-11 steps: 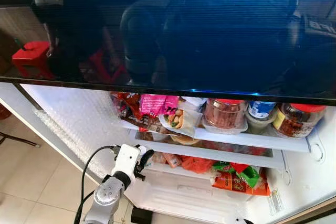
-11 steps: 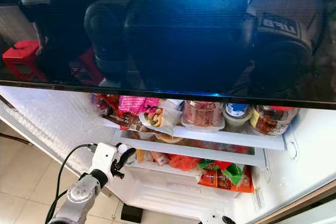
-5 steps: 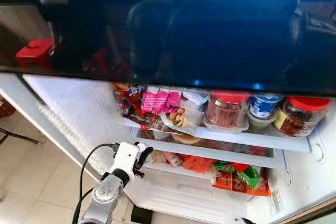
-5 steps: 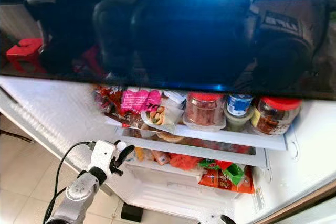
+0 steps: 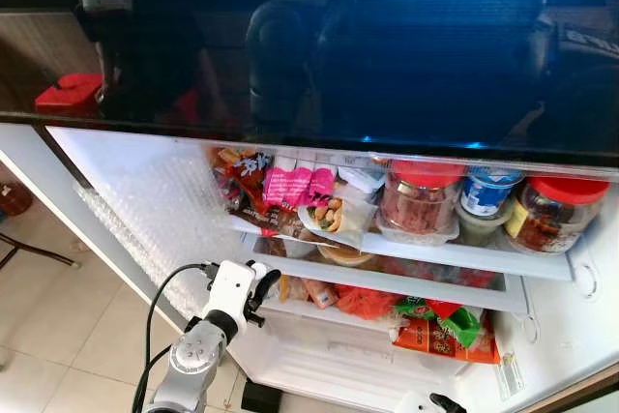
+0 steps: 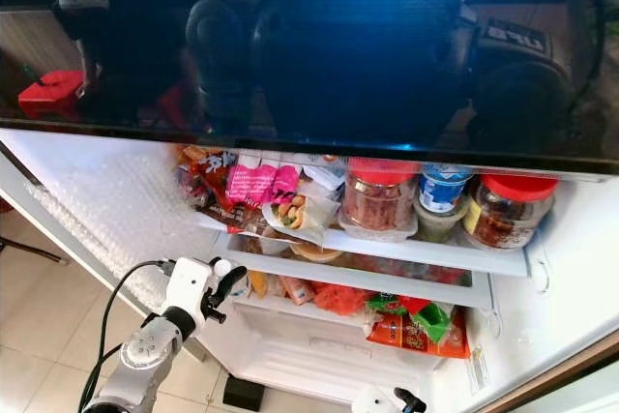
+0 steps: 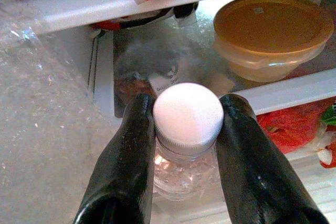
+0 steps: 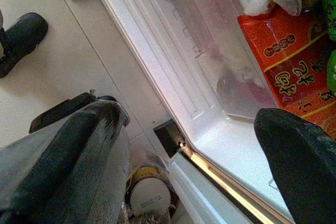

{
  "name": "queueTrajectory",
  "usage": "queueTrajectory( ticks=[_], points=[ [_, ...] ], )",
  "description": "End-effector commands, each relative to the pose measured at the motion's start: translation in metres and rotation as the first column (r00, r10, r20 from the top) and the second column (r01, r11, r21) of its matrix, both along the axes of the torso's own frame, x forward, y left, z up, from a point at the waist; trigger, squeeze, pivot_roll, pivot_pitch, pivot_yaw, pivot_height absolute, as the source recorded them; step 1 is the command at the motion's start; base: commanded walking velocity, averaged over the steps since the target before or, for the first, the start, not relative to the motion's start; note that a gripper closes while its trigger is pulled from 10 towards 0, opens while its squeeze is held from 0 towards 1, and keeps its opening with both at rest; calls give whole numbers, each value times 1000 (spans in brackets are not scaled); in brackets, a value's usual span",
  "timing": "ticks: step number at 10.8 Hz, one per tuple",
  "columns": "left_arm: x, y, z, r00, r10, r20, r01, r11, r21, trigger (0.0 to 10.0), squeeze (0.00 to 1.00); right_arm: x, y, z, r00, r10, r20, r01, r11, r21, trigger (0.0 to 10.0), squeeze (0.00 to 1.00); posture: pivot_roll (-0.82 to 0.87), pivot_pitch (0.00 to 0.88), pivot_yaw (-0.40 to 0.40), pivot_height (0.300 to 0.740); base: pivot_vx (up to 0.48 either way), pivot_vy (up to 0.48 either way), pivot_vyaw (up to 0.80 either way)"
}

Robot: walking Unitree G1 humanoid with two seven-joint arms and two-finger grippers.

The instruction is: Restocking fridge

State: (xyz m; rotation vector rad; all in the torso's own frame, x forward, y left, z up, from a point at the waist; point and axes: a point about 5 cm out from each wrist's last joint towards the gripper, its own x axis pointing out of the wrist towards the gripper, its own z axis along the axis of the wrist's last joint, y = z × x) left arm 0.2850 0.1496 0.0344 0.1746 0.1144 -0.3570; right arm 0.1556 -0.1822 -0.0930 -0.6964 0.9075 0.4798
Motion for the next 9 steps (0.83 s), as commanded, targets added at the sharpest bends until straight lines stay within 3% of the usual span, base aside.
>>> queueTrajectory(
  ticks=[1,9],
  points=[
    [4,3,5,1000,4,14,-4,1000,18,10000,0,-52,-3,-19,979,7,-204,-11,1000,-17,10000,0,-70,96,78,680,0,0,0],
    [9,1,10,1000,-2,28,2,1000,20,10000,0,-52,-4,-19,980,-31,-198,27,999,-20,10000,0,-69,95,83,656,0,0,0]
  ],
)
